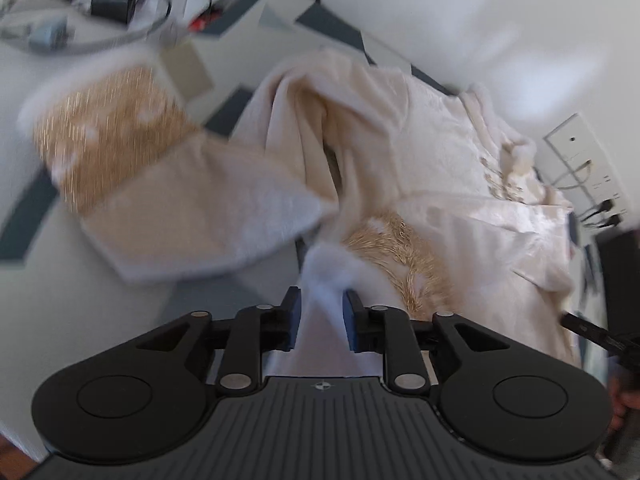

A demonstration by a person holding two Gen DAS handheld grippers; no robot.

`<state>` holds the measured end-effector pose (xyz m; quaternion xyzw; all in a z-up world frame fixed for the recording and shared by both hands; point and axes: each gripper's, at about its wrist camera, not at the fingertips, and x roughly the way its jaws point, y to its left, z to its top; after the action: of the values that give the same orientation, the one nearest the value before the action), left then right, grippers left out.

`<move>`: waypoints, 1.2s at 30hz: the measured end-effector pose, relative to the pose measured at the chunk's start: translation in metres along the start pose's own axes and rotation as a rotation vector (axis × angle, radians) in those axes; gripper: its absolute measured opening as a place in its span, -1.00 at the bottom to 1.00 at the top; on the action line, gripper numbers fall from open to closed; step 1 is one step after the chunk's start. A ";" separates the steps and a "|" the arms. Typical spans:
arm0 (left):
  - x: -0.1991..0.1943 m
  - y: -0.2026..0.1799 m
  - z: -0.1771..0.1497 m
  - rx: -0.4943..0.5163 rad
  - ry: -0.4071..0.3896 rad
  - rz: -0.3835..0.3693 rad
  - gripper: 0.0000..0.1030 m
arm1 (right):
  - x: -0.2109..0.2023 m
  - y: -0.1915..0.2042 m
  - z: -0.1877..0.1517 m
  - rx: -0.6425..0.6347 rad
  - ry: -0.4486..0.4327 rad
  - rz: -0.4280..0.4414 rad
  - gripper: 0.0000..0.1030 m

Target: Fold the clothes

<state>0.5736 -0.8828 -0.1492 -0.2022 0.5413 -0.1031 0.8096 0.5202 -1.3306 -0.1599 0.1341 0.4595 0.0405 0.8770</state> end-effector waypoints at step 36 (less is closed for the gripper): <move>-0.013 -0.024 -0.018 0.111 -0.070 0.089 -0.88 | 0.003 -0.012 -0.054 0.617 0.086 0.081 -0.28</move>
<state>0.5537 -0.9030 -0.1339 -0.1364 0.5144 -0.0898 0.8418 0.4775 -1.3308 -0.1950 0.4103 0.4811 -0.0604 0.7724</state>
